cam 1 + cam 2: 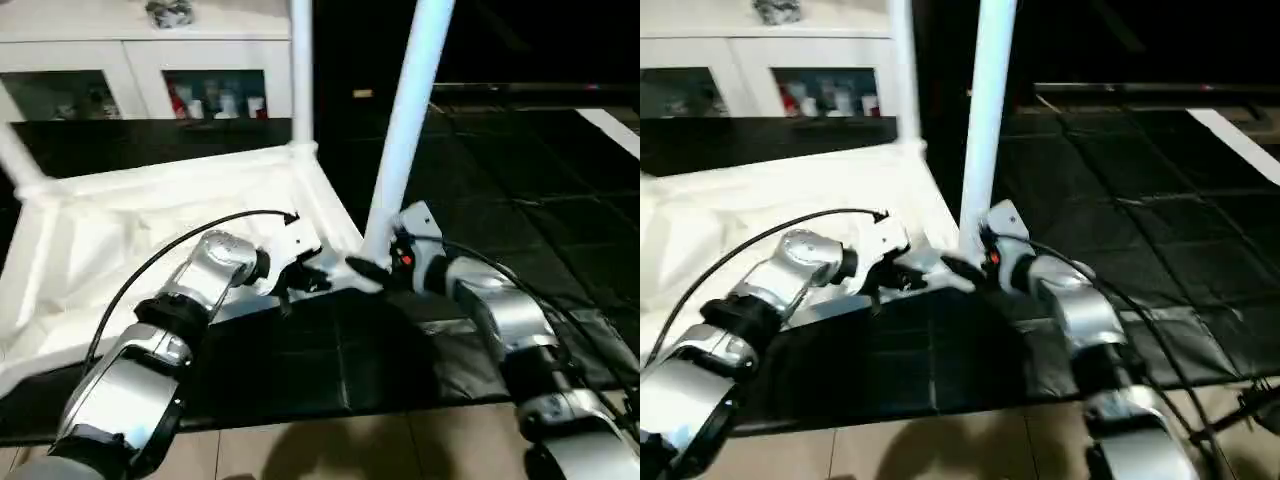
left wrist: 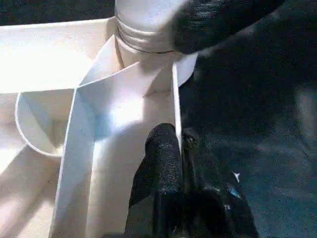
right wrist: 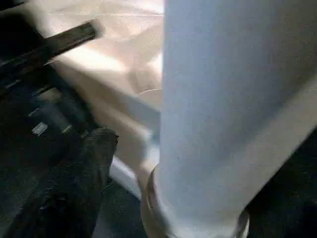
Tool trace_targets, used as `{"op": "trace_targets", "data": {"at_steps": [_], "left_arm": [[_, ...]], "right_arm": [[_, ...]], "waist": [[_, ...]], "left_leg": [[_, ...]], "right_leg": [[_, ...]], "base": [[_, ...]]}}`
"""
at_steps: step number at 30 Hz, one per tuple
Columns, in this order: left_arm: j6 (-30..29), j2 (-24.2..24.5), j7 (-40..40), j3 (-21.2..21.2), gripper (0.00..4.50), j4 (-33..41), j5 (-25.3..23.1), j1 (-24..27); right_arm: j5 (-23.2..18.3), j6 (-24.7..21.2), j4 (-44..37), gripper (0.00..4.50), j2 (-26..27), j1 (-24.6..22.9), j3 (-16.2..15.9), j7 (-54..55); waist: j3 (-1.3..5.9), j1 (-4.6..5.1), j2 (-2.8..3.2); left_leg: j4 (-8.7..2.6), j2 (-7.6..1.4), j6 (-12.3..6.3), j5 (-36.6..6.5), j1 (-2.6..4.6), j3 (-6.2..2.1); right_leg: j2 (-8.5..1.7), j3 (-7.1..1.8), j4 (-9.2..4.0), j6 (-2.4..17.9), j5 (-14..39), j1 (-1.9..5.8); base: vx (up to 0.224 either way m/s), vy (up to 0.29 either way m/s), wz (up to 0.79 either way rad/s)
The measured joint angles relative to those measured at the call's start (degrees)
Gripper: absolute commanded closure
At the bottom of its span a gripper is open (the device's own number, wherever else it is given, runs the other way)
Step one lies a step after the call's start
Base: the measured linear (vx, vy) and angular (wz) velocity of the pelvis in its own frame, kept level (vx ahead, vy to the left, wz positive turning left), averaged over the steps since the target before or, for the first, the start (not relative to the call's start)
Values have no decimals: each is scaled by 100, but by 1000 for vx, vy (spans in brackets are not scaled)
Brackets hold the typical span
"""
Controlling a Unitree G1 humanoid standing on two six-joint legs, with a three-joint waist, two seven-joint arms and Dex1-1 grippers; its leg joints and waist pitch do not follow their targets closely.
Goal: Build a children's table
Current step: Rotate leg to tighten
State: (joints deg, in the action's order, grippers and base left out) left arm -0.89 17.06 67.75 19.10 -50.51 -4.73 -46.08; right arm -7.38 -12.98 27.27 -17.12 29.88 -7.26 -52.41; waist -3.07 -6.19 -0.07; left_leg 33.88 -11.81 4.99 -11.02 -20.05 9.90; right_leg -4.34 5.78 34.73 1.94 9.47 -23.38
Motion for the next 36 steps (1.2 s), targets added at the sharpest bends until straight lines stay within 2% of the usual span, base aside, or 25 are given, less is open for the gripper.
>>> {"op": "trace_targets", "data": {"at_steps": [3,11,17,20,21,24,26,30,31,36], "left_arm": [[215,65,358,59,450,61,3,49],[545,208,1182,235,450,196,57,115],[730,276,1458,334,450,205,51,115],[737,298,1519,339,450,244,47,117],[741,300,1528,339,450,249,47,117],[758,310,1563,339,450,249,46,117],[773,323,1585,340,450,249,43,125],[825,332,1636,353,450,249,35,131],[825,332,1645,353,450,249,35,131],[801,321,1693,351,450,249,38,135]], "right_arm": [[-96,192,-46,6,-227,-57,-24,-543],[-528,179,-406,6,-871,-102,-232,-2238],[-560,198,-93,69,-943,54,-316,-2812],[-598,190,-16,75,-981,130,-388,-2994],[-605,181,-16,101,-995,132,-412,-3062],[-606,170,-1,112,-1013,134,-445,-3200],[-605,171,0,145,-1014,134,-445,-3250],[-606,170,12,166,-1012,134,-447,-3263],[-607,169,12,188,-1012,134,-449,-3271],[-617,101,8,225,-1014,133,-448,-3277]], "waist": [[-3,-68,5],[-6,-218,10],[-5,-221,10],[-6,-217,9],[-6,-217,10],[-6,-214,10],[-6,-216,10],[-6,-223,9],[-6,-223,9],[-6,-227,10]], "left_leg": [[4,0,-1,0,2,-1],[11,-2,-4,0,0,-1],[18,-2,-4,0,-1,-1],[18,-3,-4,0,-2,-1],[18,-3,-4,-1,-3,-1],[18,-3,-5,-1,-5,-1],[18,-4,-5,-1,-5,-1],[19,-3,-5,-1,-4,-1],[19,-3,-5,-1,-4,-1],[19,-3,-5,-1,-5,-1]], "right_leg": [[-1,1,-1,1,-1,-2],[-2,1,0,1,-1,-1],[-3,1,2,2,-1,1],[-3,2,2,1,0,1],[-3,2,2,0,0,0],[-3,2,2,-1,1,-1],[-3,2,2,-1,1,-1],[-3,2,2,-1,1,-1],[-3,2,2,-1,1,-1],[-4,2,2,-4,3,0]], "base": [[0,0,0],[0,0,0],[0,0,0],[0,0,0],[0,0,0],[0,0,0],[0,0,0],[0,0,0],[0,0,0],[0,0,0]]}}
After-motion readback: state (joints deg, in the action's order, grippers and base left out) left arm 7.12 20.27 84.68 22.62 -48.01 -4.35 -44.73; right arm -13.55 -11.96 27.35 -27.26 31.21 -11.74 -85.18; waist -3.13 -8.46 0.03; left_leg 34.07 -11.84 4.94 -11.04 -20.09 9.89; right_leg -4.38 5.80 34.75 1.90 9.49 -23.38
